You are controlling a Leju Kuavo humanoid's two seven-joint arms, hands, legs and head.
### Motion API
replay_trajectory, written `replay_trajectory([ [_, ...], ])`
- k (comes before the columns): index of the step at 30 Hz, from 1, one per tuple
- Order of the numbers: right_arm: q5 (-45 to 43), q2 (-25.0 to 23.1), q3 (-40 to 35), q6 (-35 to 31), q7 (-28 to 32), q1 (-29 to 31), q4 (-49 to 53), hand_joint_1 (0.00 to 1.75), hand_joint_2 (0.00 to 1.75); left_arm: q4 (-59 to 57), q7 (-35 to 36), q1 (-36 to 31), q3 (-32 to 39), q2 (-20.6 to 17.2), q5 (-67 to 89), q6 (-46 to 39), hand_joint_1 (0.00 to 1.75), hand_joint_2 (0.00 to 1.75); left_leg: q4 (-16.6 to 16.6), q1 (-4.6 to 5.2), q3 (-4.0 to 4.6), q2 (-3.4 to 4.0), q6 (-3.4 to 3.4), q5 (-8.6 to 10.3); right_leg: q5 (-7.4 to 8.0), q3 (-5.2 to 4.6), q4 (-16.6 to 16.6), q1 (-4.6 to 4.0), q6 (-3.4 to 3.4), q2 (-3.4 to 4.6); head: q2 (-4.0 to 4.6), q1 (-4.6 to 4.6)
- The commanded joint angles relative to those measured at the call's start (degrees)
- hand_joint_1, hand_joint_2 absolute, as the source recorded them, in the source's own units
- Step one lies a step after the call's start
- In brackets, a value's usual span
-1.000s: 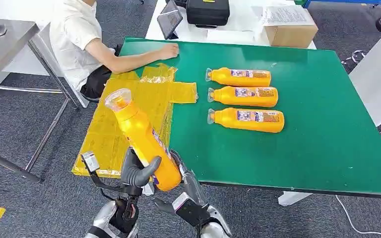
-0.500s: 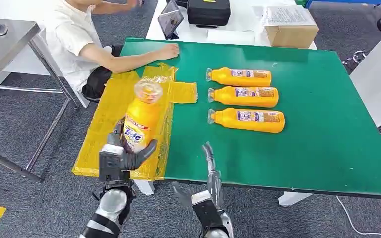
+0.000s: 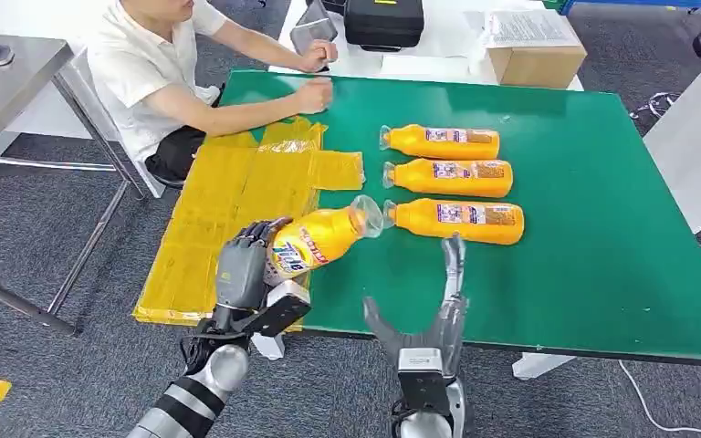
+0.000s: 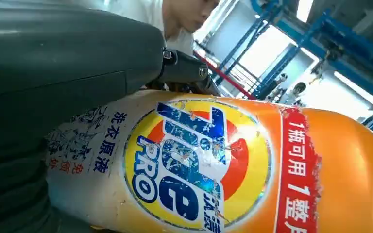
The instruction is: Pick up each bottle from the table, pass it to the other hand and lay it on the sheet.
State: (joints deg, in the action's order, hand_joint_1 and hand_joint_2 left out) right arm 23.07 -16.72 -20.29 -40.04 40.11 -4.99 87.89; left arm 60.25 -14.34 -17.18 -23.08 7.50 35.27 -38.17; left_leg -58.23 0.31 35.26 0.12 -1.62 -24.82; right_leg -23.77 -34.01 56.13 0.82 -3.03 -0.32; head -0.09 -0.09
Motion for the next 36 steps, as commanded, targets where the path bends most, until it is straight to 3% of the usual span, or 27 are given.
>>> replay_trajectory([
  [1, -1.91, -2.2, 10.21, 0.04, -0.11, -0.15, 10.87, 0.0, 1.75, -19.96, 11.55, -13.5, -1.07, -2.84, 11.82, 12.53, 1.75, 1.75, 0.0, -0.04, -0.09, -0.15, 0.07, 0.02, -0.03, 0.15, 0.0, -0.04, 0.08, -0.13, 0.0, 0.0],
  [4, -5.42, -0.96, 8.0, 0.04, -0.11, 0.35, 8.13, 0.0, 1.75, -22.75, 11.11, -14.66, 1.42, -2.56, 10.53, 17.32, 1.75, 1.75, 0.06, -0.08, -0.29, -0.1, 0.15, 0.01, -0.04, 0.32, -0.05, -0.08, 0.14, -0.06, 0.0, 0.02],
  [14, -6.18, -0.56, 6.38, 0.04, -0.11, 0.42, 7.45, 0.0, 1.75, -24.3, 11.68, -15.62, 4.2, -1.94, 7.9, 19.35, 1.75, 1.75, 0.03, -0.05, -0.16, 0.0, 0.08, 0.01, -0.03, 0.19, -0.01, -0.04, 0.07, 0.02, 0.0, 0.02],
  [15, -6.32, -0.39, 5.87, 0.04, -0.11, 0.37, 7.37, 0.0, 1.75, -24.9, 11.26, -15.91, 6.4, -1.39, 4.92, 20.91, 1.62, 1.75, 0.01, -0.06, -0.12, 0.03, 0.08, 0.02, -0.01, 0.15, -0.01, -0.06, 0.07, 0.05, 0.0, 0.0],
  [17, -6.51, 0.04, 4.46, 0.04, -0.11, 0.42, 7.93, 0.0, 1.75, -26.73, 10.63, -16.91, 8.98, -1.08, 1.28, 23.06, 1.05, 1.75, 0.0, -0.09, -0.18, 0.04, 0.11, -0.01, -0.03, 0.21, -0.01, -0.09, 0.1, 0.06, 0.0, 0.02],
  [18, -5.63, 0.36, 3.03, 0.04, -0.11, 0.38, 9.09, 0.0, 1.75, -28.71, 9.64, -18.04, 9.82, -1.12, 0.16, 23.03, 1.2, 1.75, -0.02, -0.08, -0.1, 0.03, 0.09, 0.01, -0.01, 0.14, 0.01, -0.07, 0.08, 0.04, 0.0, 0.02],
  [19, -5.11, 0.44, 2.04, 0.04, -0.11, 0.34, 10.02, 0.0, 1.75, -29.8, 8.78, -18.65, 10.91, -0.86, -1.47, 23.76, 1.2, 1.75, -0.03, -0.1, -0.2, 0.03, 0.12, -0.02, -0.05, 0.23, 0.03, -0.09, 0.12, 0.05, 0.0, 0.0],
  [20, -4.85, 0.71, 0.8, 0.04, -0.11, 0.36, 10.73, 0.0, 1.75, -30.5, 7.89, -18.93, 11.68, -0.71, -2.88, 24.64, 0.93, 1.75, -0.07, -0.09, -0.11, 0.02, 0.12, -0.01, -0.04, 0.14, 0.07, -0.08, 0.12, 0.04, 0.0, 0.02],
  [21, -4.36, 0.65, 0.06, 0.04, -0.11, 0.28, 11.36, 0.0, 1.75, -30.97, 7.55, -19.06, 11.95, -0.65, -3.59, 25.34, 0.47, 1.75, -0.02, -0.06, -0.11, 0.04, 0.09, 0.02, -0.01, 0.13, 0.03, -0.06, 0.09, 0.05, 0.0, 0.0],
  [22, -4.26, 0.85, -0.68, 0.04, -0.11, 0.38, 11.4, 0.0, 1.75, -31.22, 7.26, -19.05, 12.07, -0.54, -4.0, 25.51, 0.26, 1.75, 0.01, -0.07, -0.26, 0.02, 0.13, 0.0, -0.05, 0.28, 0.02, -0.06, 0.13, 0.05, 0.0, 0.02],
  [25, -5.72, 1.14, -1.26, 0.04, -0.11, 0.75, 9.77, 0.0, 1.75, -31.67, 6.16, -18.7, 12.69, -0.1, -6.0, 27.3, 0.0, 1.75, 0.06, -0.07, -0.37, 0.0, 0.13, 0.03, -0.02, 0.38, -0.04, -0.06, 0.13, 0.03, 0.0, 0.02],
  [33, -7.84, 3.11, -2.56, 0.04, -0.11, 1.04, 6.31, 0.0, 1.75, -28.54, 0.41, -15.47, 13.63, -0.58, -13.21, 38.79, 0.0, 1.75, 0.1, -0.06, -0.39, 0.09, 0.13, 0.06, -0.01, 0.43, -0.07, -0.04, 0.08, 0.12, 0.0, 0.02],
  [36, -10.73, 4.9, -4.92, 0.04, -0.11, 2.0, 3.76, 0.0, 1.75, -24.4, -0.61, -12.01, 14.02, -1.5, -21.75, 47.75, 0.0, 1.75, 0.14, -0.06, -0.48, 0.12, 0.15, 0.05, 0.0, 0.5, -0.11, -0.05, 0.11, 0.16, 0.0, 0.0],
])
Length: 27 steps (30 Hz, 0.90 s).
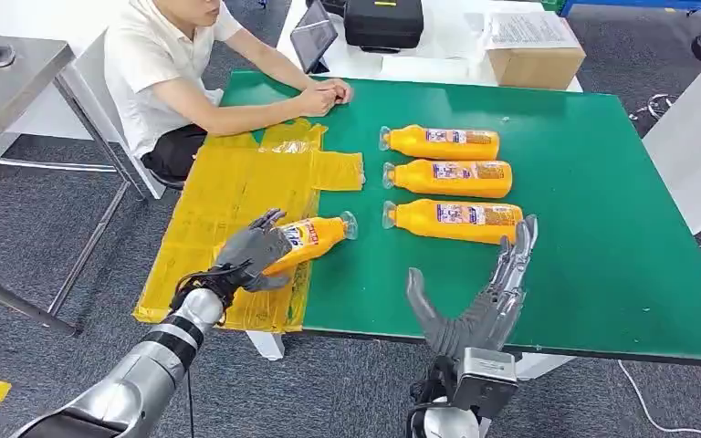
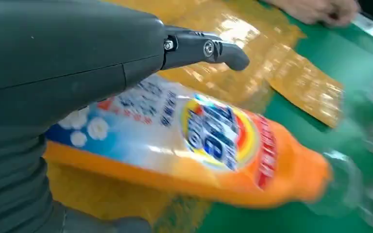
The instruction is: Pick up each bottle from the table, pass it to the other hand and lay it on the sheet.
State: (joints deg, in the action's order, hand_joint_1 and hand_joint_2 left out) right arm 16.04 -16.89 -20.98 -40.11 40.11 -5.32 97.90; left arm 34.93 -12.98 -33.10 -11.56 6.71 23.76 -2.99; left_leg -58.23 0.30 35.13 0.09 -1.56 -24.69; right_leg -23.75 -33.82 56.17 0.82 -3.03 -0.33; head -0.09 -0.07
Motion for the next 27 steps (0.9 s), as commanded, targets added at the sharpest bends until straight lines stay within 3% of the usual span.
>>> replay_trajectory([
  [1, -2.78, 4.73, -3.58, 0.11, -0.11, 2.15, -6.05, 0.0, 0.0, 1.57, -2.13, 4.57, 1.32, -1.39, -10.05, 12.49, 0.0, 1.75, 0.16, -0.04, -0.34, 0.19, 0.08, -0.06, 0.01, 0.29, -0.16, -0.04, 0.08, 0.21, 0.0, 0.0],
  [11, -1.38, 4.69, -3.01, 0.11, -0.11, 1.93, -7.13, 0.0, 0.0, 3.6, -4.59, 5.91, -2.42, -1.59, -11.44, 12.97, 0.0, 1.75, 0.11, -0.04, -0.46, 0.07, 0.07, -0.05, 0.0, 0.46, -0.11, -0.04, 0.08, 0.09, 0.0, -0.02],
  [13, -0.75, 4.3, -2.21, 0.11, -0.11, 1.41, -6.86, 0.0, 0.0, 6.79, -5.47, 6.48, -2.63, -0.48, -11.09, 8.33, 0.0, 1.75, 0.13, -0.03, -0.49, 0.08, 0.07, -0.04, 0.01, 0.47, -0.13, -0.03, 0.08, 0.11, 0.0, 0.0],
  [17, 0.77, 3.79, -0.99, 0.11, -0.11, -0.34, -5.75, 0.0, 0.0, 20.44, -6.8, 9.91, -5.83, 2.18, -3.85, -11.33, 0.0, 1.75, 0.04, -0.07, -0.41, -0.1, 0.09, -0.08, -0.07, 0.45, -0.07, -0.07, 0.1, -0.08, 0.0, 0.0],
  [19, 1.22, 3.54, -0.92, 0.11, -0.11, -0.72, -5.55, 0.0, 0.0, 23.94, -7.92, 10.91, -6.71, 2.86, -2.38, -15.69, 0.0, 1.75, 0.0, -0.08, -0.33, -0.12, 0.09, -0.08, -0.09, 0.36, -0.05, -0.08, 0.1, -0.12, 0.0, 0.02],
  [27, 1.22, 3.54, -0.92, 0.11, -0.11, -0.72, -5.55, 0.0, 0.0, 23.94, -7.92, 10.91, -6.71, 2.86, -2.38, -15.69, 0.0, 1.75, 0.06, -0.08, -0.26, 0.02, 0.12, -0.1, -0.07, 0.24, -0.08, -0.08, 0.12, 0.03, 0.0, 0.0],
])
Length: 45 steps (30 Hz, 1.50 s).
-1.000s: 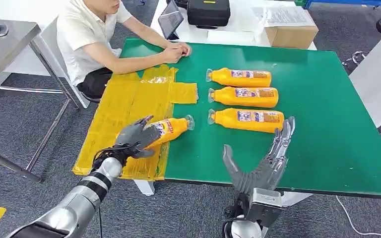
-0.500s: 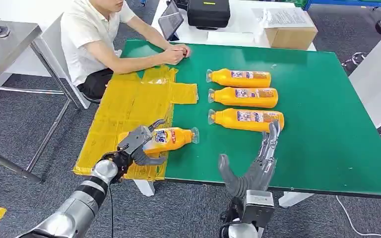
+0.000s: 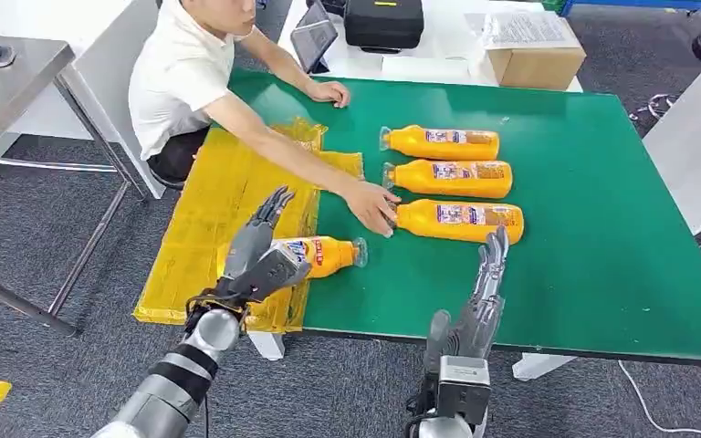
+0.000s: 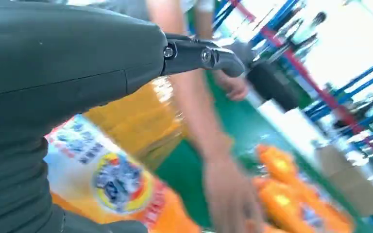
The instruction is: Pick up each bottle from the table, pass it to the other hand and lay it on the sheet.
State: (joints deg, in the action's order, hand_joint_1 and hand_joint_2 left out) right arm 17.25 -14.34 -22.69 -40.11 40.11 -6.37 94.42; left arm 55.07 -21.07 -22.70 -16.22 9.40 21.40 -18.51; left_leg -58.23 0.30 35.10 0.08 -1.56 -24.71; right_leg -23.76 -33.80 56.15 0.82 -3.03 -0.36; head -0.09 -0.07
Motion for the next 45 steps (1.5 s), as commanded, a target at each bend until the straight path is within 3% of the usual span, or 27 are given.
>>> replay_trajectory([
  [1, 0.02, 0.98, 0.79, 0.11, -0.11, 0.33, -2.08, 0.0, 0.0, 3.79, 0.16, 0.51, -2.05, 0.17, -0.02, -0.17, 0.0, 1.75, 0.04, -0.05, -0.14, -0.01, 0.09, -0.05, -0.04, 0.13, -0.04, -0.05, 0.1, 0.01, 0.0, 0.0],
  [8, 0.41, 0.77, 0.98, 0.11, -0.11, 0.22, -2.0, 0.0, 0.0, 5.59, -0.62, 1.65, -2.06, 0.17, -1.74, -0.43, 0.0, 1.75, 0.03, -0.06, -0.07, 0.02, 0.07, -0.03, -0.02, 0.06, -0.05, -0.06, 0.07, 0.02, 0.0, 0.0],
  [11, 6.94, -0.57, 5.02, 0.11, -0.11, -0.69, 1.35, 0.0, 0.0, 13.83, -2.97, 5.65, -4.08, 2.7, -14.75, 2.4, 0.0, 1.75, 0.02, -0.11, -0.36, 0.0, 0.17, -0.19, -0.17, 0.36, -0.05, -0.11, 0.18, 0.04, 0.0, 0.0],
  [12, 6.51, -0.64, 5.72, 0.11, -0.11, -0.83, 2.0, 0.0, 1.75, 14.92, -2.41, 6.3, -4.44, 2.98, -17.42, 3.18, 0.0, 1.75, 0.01, -0.04, -0.05, -0.03, 0.06, -0.07, -0.07, 0.06, -0.02, -0.04, 0.07, -0.02, 0.0, 0.0],
  [15, 6.52, 0.04, 7.36, 0.11, -0.11, -1.51, 7.2, 0.0, 1.75, 17.19, 1.16, 7.85, -5.14, 3.42, -28.25, 4.52, 0.0, 1.75, -0.07, -0.04, -0.11, -0.14, 0.07, -0.16, -0.19, 0.15, 0.04, -0.04, 0.09, -0.12, 0.0, 0.0],
  [18, 14.71, 0.48, 9.78, 0.11, -0.11, -2.36, 9.59, 0.0, 1.75, 14.88, 3.13, 8.02, -5.67, 2.39, -42.03, 10.01, 0.0, 1.75, 0.01, -0.01, -0.07, -0.09, 0.06, -0.09, -0.1, 0.1, -0.03, -0.01, 0.08, -0.06, 0.0, -0.02],
  [21, 22.51, 0.46, 16.87, 0.11, -0.11, -2.62, 5.73, 0.0, 1.75, 14.14, 5.7, 10.57, -5.87, 0.86, -52.99, 17.68, 0.0, 1.75, 0.11, -0.04, -0.25, -0.05, 0.12, -0.11, -0.1, 0.27, -0.13, -0.05, 0.14, -0.02, 0.0, 0.0],
  [24, 45.75, 0.92, 29.16, 0.11, -0.11, -3.22, 2.33, 0.0, 1.75, 16.09, 3.19, 14.34, -6.62, -1.18, -51.74, 18.59, 0.0, 1.75, 0.17, -0.04, -0.26, -0.08, 0.1, -0.07, -0.06, 0.29, -0.21, -0.06, 0.12, -0.05, 0.0, 0.0],
  [26, 55.16, 1.68, 35.66, 0.11, -0.11, -4.11, -0.08, 0.0, 1.75, 19.4, 0.68, 16.89, -4.93, -1.27, -50.54, 17.85, 0.0, 1.75, 0.25, -0.04, -0.37, -0.05, 0.06, -0.08, -0.04, 0.42, -0.35, -0.05, 0.08, -0.02, 0.0, -0.02],
  [27, 55.16, 1.68, 35.66, 0.11, -0.11, -4.11, -0.08, 0.0, 1.75, 19.4, 0.68, 16.89, -4.93, -1.27, -50.54, 17.85, 0.0, 1.75, 0.26, -0.06, -0.39, -0.04, 0.06, -0.1, -0.04, 0.44, -0.37, -0.07, 0.08, -0.01, 0.0, 0.0],
  [28, 53.1, 4.64, 36.54, 0.11, -0.39, -4.36, -1.39, 0.0, 1.75, 21.75, 0.51, 18.11, -4.38, -1.6, -50.49, 17.63, 0.0, 1.75, 0.22, -0.06, -0.34, -0.07, 0.06, -0.09, -0.06, 0.37, -0.32, -0.07, 0.08, -0.04, 0.0, 0.0],
  [31, 53.1, 4.64, 36.54, 0.11, -0.39, -4.36, -1.39, 0.0, 1.75, 21.75, 0.51, 18.11, -4.38, -1.6, -50.49, 17.63, 0.0, 1.75, 0.12, -0.04, -0.17, -0.15, 0.05, -0.09, -0.08, 0.22, -0.21, -0.05, 0.07, -0.11, 0.0, -0.02],
  [33, 61.32, 2.18, 42.94, 0.11, -0.11, -4.36, -3.3, 0.0, 1.75, 30.54, -0.58, 22.99, -1.63, 0.15, -48.72, 18.01, 0.0, 1.75, 0.05, -0.01, 0.08, -0.29, 0.03, -0.08, -0.07, 0.03, -0.12, -0.02, 0.03, -0.26, 0.0, 0.0],
  [34, 63.0, 3.32, 45.02, 0.11, -0.11, -4.34, -4.35, 0.0, 1.75, 34.39, -2.12, 25.53, -1.66, 0.65, -45.96, 17.74, 0.0, 1.75, 0.07, -0.06, -0.06, -0.2, 0.06, -0.16, -0.1, 0.17, -0.18, -0.07, 0.08, -0.16, 0.0, -0.04],
  [38, 62.61, 6.36, 47.71, 0.11, -0.45, -4.12, -6.79, 0.0, 1.75, 40.1, -3.91, 29.54, -5.6, 0.66, -41.63, 16.96, 0.0, 1.75, 0.06, -0.04, -0.06, -0.21, 0.05, -0.19, -0.13, 0.13, -0.17, -0.06, 0.06, -0.24, 0.0, 0.02],
  [42, 63.91, 9.36, 45.17, 0.11, -5.22, -3.07, -10.42, 0.0, 1.75, 40.75, -6.02, 29.11, -7.11, 0.47, -38.75, 15.5, 0.0, 1.75, 0.05, -0.06, -0.19, -0.18, 0.07, -0.25, -0.18, 0.28, -0.21, -0.07, 0.04, -0.15, 0.0, 0.02],
  [45, 62.78, 17.5, 36.22, 0.11, -16.75, 0.17, -20.44, 0.0, 1.75, 41.9, -7.83, 28.57, -8.63, 0.0, -36.15, 14.72, 0.0, 1.75, 0.05, -0.05, -0.01, -0.1, 0.05, -0.16, -0.06, 0.1, -0.19, -0.07, 0.02, -0.08, 0.0, 0.02],
])
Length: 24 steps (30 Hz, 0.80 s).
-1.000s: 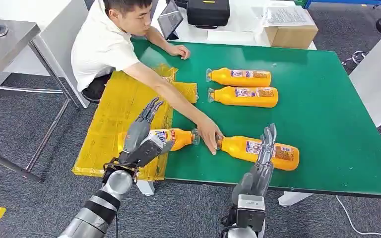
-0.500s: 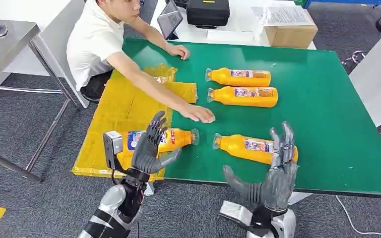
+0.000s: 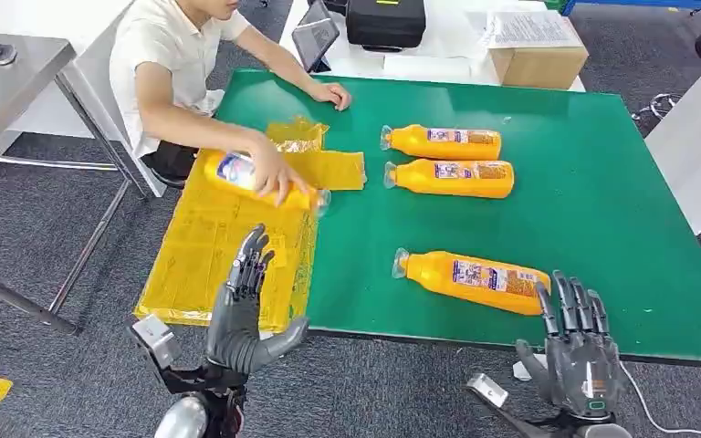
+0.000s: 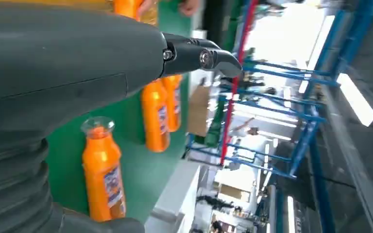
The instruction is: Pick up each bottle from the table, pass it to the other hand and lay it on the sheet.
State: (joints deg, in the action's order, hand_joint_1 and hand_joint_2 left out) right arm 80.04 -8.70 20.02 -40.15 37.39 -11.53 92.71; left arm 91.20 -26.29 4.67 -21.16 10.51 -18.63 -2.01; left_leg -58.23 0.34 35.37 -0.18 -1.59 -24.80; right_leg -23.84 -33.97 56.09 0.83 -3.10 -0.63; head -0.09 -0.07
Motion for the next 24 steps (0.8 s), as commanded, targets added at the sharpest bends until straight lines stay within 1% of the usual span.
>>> replay_trajectory([
  [1, -0.1, 13.41, -7.96, 0.15, -15.39, 6.87, -21.5, 0.0, 1.75, 5.86, -3.03, 1.1, -3.98, -1.13, 4.48, -1.99, 0.0, 1.75, 0.05, -0.11, -0.21, 0.22, 0.04, -0.07, 0.08, 0.19, -0.16, -0.11, 0.07, 0.25, 0.0, 0.0],
  [2, -0.17, 14.03, -8.66, 0.15, -16.01, 7.43, -22.47, 0.0, 1.75, 5.79, -3.05, 1.0, -4.1, -1.14, 4.51, -2.0, 0.0, 1.75, 0.06, -0.12, -0.34, 0.28, 0.08, -0.11, 0.06, 0.3, -0.18, -0.13, 0.11, 0.31, 0.0, 0.02],
  [3, -2.44, 15.45, -10.37, 0.15, -16.8, 10.02, -27.26, 0.0, 1.75, 5.43, -2.83, 0.74, -4.18, -0.84, 4.03, -2.14, 0.0, 1.75, 0.07, -0.09, -0.27, 0.29, 0.05, -0.07, 0.09, 0.24, -0.16, -0.1, 0.08, 0.31, 0.0, 0.02],
  [4, -3.62, 16.96, -12.4, 0.15, -18.13, 11.93, -30.71, 0.0, 1.75, 5.08, -2.57, 0.45, -4.36, -0.84, 3.31, -2.03, 0.0, 1.75, 0.08, -0.08, -0.39, 0.3, 0.07, -0.1, 0.06, 0.35, -0.15, -0.08, 0.11, 0.33, 0.0, 0.04],
  [5, -4.39, 17.74, -13.56, 0.15, -18.72, 13.21, -33.29, 0.0, 1.75, 4.77, -2.45, 0.2, -4.48, -0.84, 2.87, -1.95, 0.0, 1.75, 0.09, -0.09, -0.34, 0.36, 0.02, -0.04, 0.14, 0.31, -0.22, -0.1, 0.07, 0.38, 0.0, 0.0],
  [7, -4.73, 18.06, -13.95, 0.15, -18.85, 13.71, -33.78, 0.0, 1.75, 4.65, -2.45, 0.11, -4.51, -0.86, 2.82, -1.95, 0.0, 1.75, 0.1, -0.09, -0.41, 0.44, 0.02, -0.05, 0.16, 0.37, -0.22, -0.09, 0.11, 0.47, 0.0, 0.0],
  [10, -4.73, 18.06, -13.95, 0.15, -18.85, 13.71, -33.78, 0.0, 1.75, 4.65, -2.45, 0.11, -4.51, -0.86, 2.82, -1.95, 0.0, 1.75, 0.05, 0.0, -0.27, 0.1, -0.03, 0.04, 0.11, 0.22, -0.07, -0.01, 0.1, 0.06, 0.0, 0.0],
  [11, -4.73, 18.06, -13.95, 0.15, -18.85, 13.71, -33.78, 0.0, 1.75, 4.65, -2.45, 0.11, -4.51, -0.86, 2.82, -1.95, 0.0, 1.75, 0.07, -0.02, -0.38, 0.11, 0.01, 0.02, 0.08, 0.33, -0.09, -0.03, 0.15, 0.08, 0.0, 0.0],
  [13, -4.73, 18.06, -13.95, 0.15, -18.85, 13.71, -33.78, 0.0, 1.75, 4.65, -2.45, 0.11, -4.51, -0.86, 2.82, -1.95, 0.0, 1.75, 0.06, 0.0, -0.28, 0.08, -0.06, 0.06, 0.09, 0.25, -0.08, -0.02, 0.11, 0.05, 0.0, 0.02],
  [14, -5.25, 18.55, -15.1, 0.23, -19.96, 13.87, -35.38, 0.0, 1.75, 4.48, -2.48, 0.09, -4.44, -0.99, 2.72, -1.97, 0.0, 1.75, 0.06, -0.01, -0.41, 0.11, -0.02, 0.0, 0.04, 0.37, -0.08, -0.02, 0.14, 0.1, 0.0, 0.02],
  [15, -5.92, 19.19, -16.13, 0.49, -20.53, 15.14, -37.39, 0.0, 1.75, 4.07, -2.54, -0.06, -4.38, -0.84, 2.38, -2.06, 0.0, 1.75, 0.03, -0.02, -0.26, 0.1, -0.07, 0.05, 0.09, 0.24, -0.07, -0.04, 0.1, 0.07, 0.0, 0.02],
  [16, -7.13, 19.81, -17.48, 0.44, -20.72, 17.0, -40.2, 0.0, 1.75, 3.62, -2.51, -0.51, -4.61, -0.74, 1.83, -1.82, 0.0, 1.75, 0.07, -0.03, -0.4, 0.14, -0.03, 0.01, 0.06, 0.37, -0.1, -0.05, 0.13, 0.13, 0.0, 0.02],
  [17, -7.59, 20.13, -18.36, 0.75, -20.79, 18.81, -42.59, 0.0, 1.75, 3.2, -2.51, -0.89, -4.87, -0.77, 1.82, -1.8, 0.0, 1.75, 0.03, -0.03, -0.26, 0.19, -0.07, 0.05, 0.13, 0.23, -0.08, -0.04, 0.09, 0.16, 0.0, 0.02],
  [18, -7.74, 20.17, -19.09, 0.69, -20.72, 20.53, -44.87, 0.0, 1.75, 2.82, -2.49, -1.29, -5.14, -0.66, 1.84, -1.84, 0.0, 1.75, 0.06, -0.04, -0.39, 0.26, -0.04, 0.0, 0.11, 0.34, -0.11, -0.05, 0.13, 0.24, 0.0, 0.02],
  [20, -8.58, 19.9, -20.73, 1.07, -20.54, 24.29, -49.78, 0.0, 1.75, 2.03, -2.46, -1.87, -5.8, -0.6, 1.37, -1.56, 0.0, 1.75, 0.03, 0.0, -0.2, 0.26, -0.08, 0.07, 0.16, 0.15, -0.07, -0.02, 0.08, 0.24, 0.0, 0.02],
  [21, -8.54, 19.66, -21.44, 1.85, -20.6, 25.68, -51.32, 0.0, 1.75, 1.67, -2.41, -2.2, -5.97, -0.53, 1.13, -1.43, 0.0, 1.75, 0.07, -0.03, -0.34, 0.35, -0.04, 0.04, 0.17, 0.29, -0.12, -0.04, 0.12, 0.33, 0.0, 0.02],
  [22, -8.12, 19.4, -22.38, 1.44, -20.8, 27.23, -53.42, 0.0, 1.75, 1.32, -2.38, -2.55, -6.13, -0.53, 0.91, -1.34, 0.0, 1.75, 0.03, -0.02, -0.21, 0.28, -0.07, 0.07, 0.17, 0.17, -0.08, -0.03, 0.09, 0.25, 0.0, 0.02],
  [24, -7.05, 18.85, -24.51, 1.1, -21.41, 29.75, -56.55, 0.0, 1.75, 0.77, -2.05, -3.13, -6.27, -0.41, -0.27, -0.87, 0.0, 1.75, 0.06, -0.03, -0.34, 0.38, -0.02, 0.06, 0.18, 0.27, -0.1, -0.04, 0.14, 0.34, 0.0, 0.02],
])
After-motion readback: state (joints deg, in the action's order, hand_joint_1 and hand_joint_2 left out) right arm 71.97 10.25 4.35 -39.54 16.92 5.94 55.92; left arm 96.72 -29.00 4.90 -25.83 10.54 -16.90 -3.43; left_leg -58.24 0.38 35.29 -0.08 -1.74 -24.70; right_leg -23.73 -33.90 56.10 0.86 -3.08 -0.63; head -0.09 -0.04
